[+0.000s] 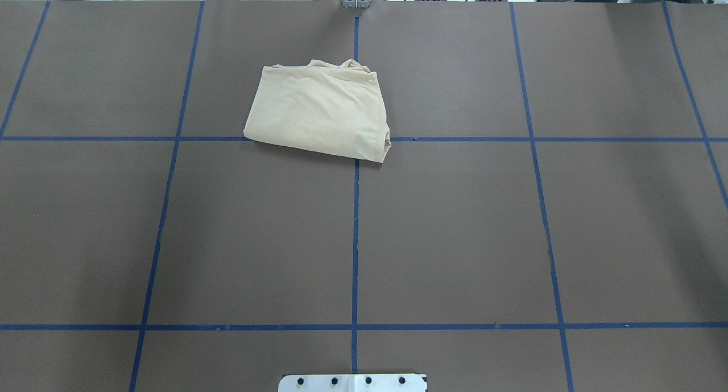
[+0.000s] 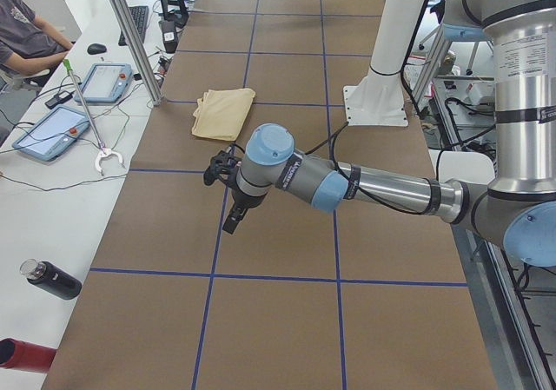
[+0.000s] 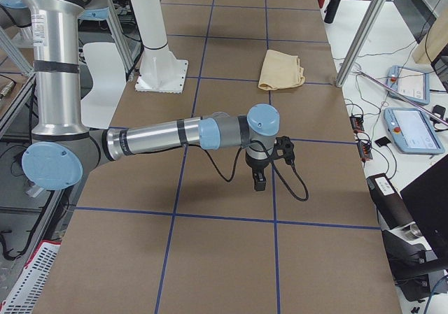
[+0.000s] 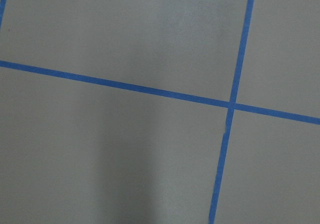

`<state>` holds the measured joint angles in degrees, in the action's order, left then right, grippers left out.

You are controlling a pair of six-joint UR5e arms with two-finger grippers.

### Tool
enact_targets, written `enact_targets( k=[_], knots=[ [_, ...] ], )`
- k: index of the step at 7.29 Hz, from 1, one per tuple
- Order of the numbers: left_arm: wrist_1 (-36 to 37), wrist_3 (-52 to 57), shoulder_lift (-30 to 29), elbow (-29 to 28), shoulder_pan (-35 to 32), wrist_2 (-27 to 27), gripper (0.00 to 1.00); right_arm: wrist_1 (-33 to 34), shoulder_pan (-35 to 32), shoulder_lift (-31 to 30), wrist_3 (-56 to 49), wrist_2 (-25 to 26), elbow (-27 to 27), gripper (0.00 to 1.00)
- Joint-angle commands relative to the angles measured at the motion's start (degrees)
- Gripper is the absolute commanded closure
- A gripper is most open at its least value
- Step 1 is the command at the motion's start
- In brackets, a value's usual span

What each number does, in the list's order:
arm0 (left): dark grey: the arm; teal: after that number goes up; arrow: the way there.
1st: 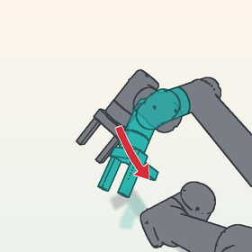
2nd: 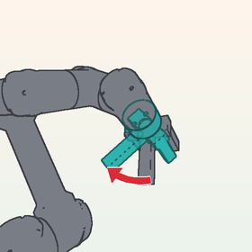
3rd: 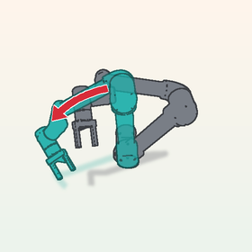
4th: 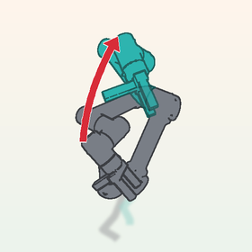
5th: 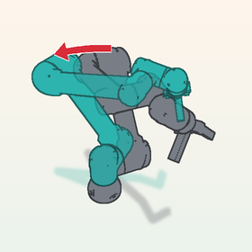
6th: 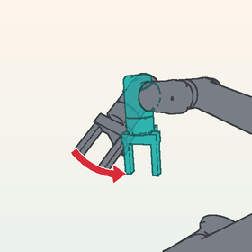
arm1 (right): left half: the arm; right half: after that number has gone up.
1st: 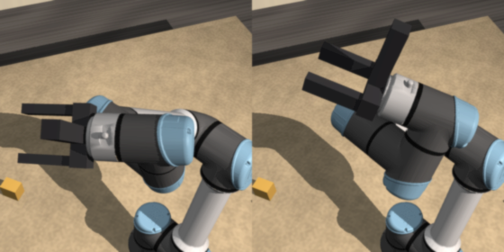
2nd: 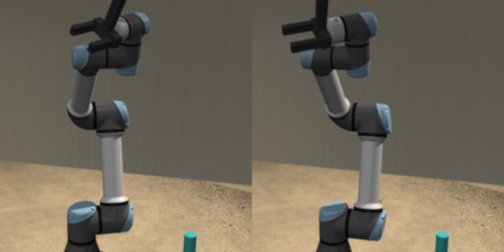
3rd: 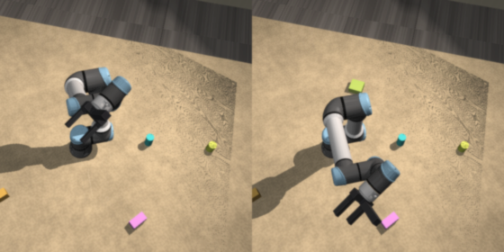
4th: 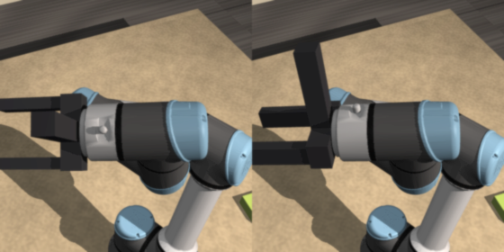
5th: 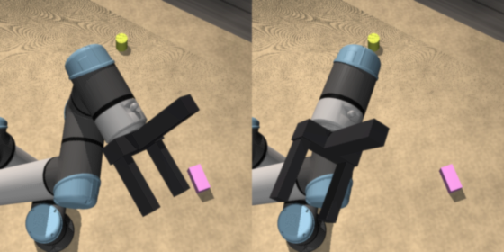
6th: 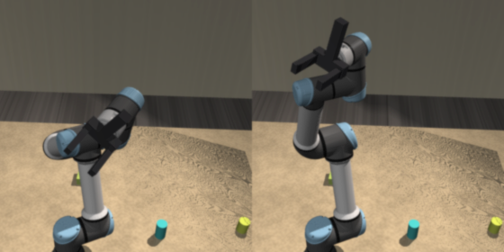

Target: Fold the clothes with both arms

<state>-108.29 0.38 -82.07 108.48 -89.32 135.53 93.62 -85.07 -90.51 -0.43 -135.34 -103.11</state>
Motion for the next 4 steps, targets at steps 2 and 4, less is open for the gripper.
enact_targets(
  k=[2,4],
  knots=[
    [0.2,-0.1,-0.4,3.4,0.0,0.2,0.00,0.0,0.3,3.1,0.3,0.9,1.7,0.00],
    [-0.1,-0.2,-0.5,3.7,0.2,0.2,0.00,0.0,0.2,3.1,0.3,0.8,0.9,0.00]
  ],
)
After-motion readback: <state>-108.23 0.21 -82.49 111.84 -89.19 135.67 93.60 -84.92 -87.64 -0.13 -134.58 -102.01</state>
